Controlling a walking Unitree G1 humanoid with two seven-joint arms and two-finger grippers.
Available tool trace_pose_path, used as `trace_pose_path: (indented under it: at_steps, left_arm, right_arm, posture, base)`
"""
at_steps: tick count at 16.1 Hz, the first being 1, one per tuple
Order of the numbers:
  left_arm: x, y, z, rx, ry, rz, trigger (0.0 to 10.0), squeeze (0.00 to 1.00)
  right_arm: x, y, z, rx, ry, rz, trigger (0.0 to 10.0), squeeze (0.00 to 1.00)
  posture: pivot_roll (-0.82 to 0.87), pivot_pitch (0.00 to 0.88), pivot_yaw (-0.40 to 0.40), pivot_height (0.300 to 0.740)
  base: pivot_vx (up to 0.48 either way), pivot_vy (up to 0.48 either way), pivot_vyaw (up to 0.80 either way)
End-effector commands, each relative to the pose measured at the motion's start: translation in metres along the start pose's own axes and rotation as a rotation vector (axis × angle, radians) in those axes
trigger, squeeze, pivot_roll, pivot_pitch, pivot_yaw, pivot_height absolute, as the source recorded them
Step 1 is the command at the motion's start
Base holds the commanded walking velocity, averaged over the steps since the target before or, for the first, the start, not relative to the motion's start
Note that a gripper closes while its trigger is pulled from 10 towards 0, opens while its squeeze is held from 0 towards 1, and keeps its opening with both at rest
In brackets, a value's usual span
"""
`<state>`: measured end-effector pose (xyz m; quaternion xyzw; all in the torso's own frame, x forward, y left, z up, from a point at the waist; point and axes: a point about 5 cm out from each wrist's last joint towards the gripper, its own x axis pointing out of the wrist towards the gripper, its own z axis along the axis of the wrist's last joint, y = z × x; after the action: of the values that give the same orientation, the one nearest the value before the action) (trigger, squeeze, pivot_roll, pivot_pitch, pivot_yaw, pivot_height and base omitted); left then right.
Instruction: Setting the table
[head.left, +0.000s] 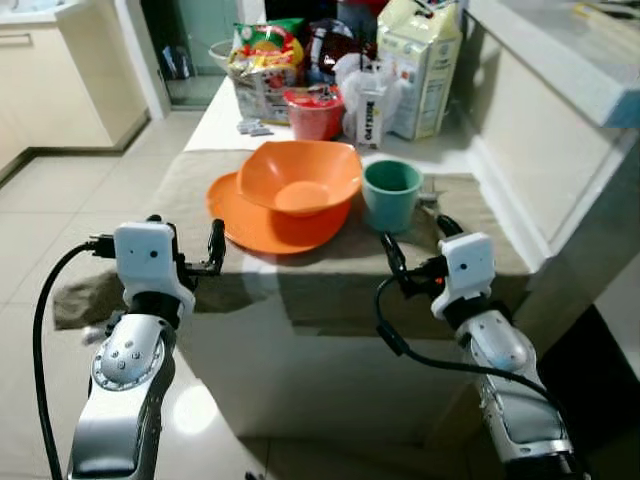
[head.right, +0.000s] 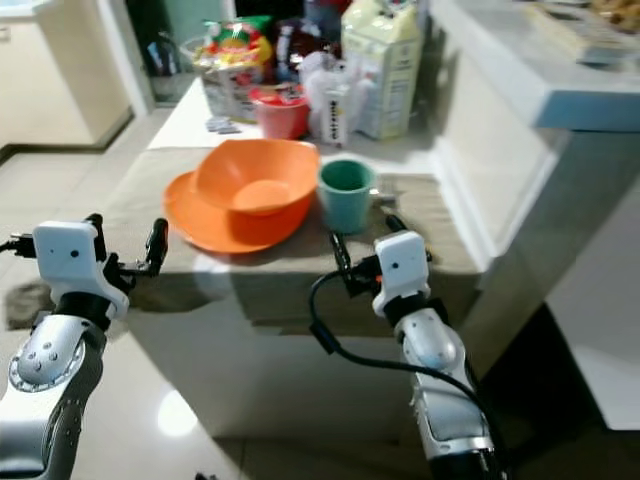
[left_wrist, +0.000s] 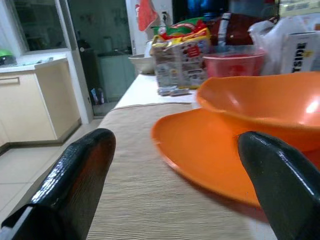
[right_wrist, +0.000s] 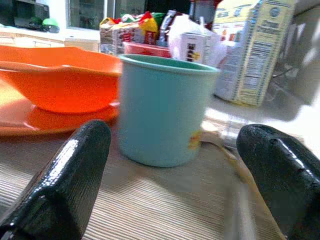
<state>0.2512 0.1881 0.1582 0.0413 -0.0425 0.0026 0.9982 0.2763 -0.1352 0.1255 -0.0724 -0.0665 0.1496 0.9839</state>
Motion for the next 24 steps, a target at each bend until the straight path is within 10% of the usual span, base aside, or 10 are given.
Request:
trace_pose_path:
  at_steps: [1, 13, 24]
  left_arm:
    - [-0.001, -0.001, 0.0, -0.018, 0.001, -0.009, 10.0, 0.0]
    - [0.001, -0.004, 0.001, -0.015, -0.008, -0.018, 10.0, 0.0]
    - [0.007, -0.004, -0.002, -0.066, 0.02, -0.009, 10.0, 0.0]
  right_arm:
    - [-0.002, -0.003, 0.002, -0.016, -0.014, -0.01, 10.0, 0.0]
    - [0.0, -0.003, 0.003, -0.023, -0.024, -0.007, 10.0, 0.0]
    - [-0.001, -0.049, -0.013, -0.077, 0.087, -0.351, 10.0, 0.0]
  posture:
    - [-0.09, 0.0, 0.056, 0.74]
    - [-0.09, 0.0, 0.055, 0.74]
    - [-0.1, 0.0, 0.059, 0.74]
  base:
    - [0.0, 0.0, 0.0]
    - [0.0, 0.0, 0.0]
    - [0.0, 0.0, 0.0]
